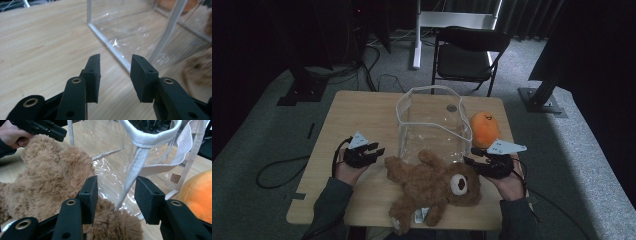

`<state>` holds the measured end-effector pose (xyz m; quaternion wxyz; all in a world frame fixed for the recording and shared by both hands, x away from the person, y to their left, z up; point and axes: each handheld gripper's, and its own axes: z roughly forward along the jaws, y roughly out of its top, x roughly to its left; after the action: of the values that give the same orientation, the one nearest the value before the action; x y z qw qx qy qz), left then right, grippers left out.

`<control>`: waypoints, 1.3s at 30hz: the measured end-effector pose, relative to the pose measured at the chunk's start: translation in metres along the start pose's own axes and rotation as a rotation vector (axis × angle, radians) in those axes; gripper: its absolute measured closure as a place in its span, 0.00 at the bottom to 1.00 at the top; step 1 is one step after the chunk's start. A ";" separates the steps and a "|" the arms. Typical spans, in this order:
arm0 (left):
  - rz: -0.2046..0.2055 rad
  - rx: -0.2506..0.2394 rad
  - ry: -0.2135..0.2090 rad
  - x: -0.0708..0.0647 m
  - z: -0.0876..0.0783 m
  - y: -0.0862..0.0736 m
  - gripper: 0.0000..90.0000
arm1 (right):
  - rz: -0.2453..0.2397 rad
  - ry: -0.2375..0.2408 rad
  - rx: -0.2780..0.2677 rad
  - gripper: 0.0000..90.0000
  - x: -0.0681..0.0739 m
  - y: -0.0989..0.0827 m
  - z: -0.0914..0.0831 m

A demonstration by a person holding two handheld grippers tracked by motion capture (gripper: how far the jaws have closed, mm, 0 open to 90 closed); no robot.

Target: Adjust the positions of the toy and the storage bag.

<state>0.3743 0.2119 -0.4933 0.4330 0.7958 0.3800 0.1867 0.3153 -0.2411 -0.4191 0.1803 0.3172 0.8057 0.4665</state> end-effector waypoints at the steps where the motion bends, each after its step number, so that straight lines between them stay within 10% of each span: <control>1: -0.003 0.004 0.003 0.001 0.000 -0.002 0.65 | -0.002 -0.003 0.000 0.58 0.000 0.000 -0.001; 27: -0.043 -0.015 0.032 0.008 -0.014 -0.023 0.57 | 0.001 0.018 0.084 0.45 0.017 -0.033 -0.010; 39: -0.037 -0.007 0.035 0.007 -0.013 -0.023 0.56 | 0.074 0.037 0.120 0.38 0.015 -0.053 -0.002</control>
<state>0.3606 0.2321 -0.5060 0.4323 0.7838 0.4015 0.1940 0.2853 -0.2517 -0.4636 0.1286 0.3486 0.8231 0.4294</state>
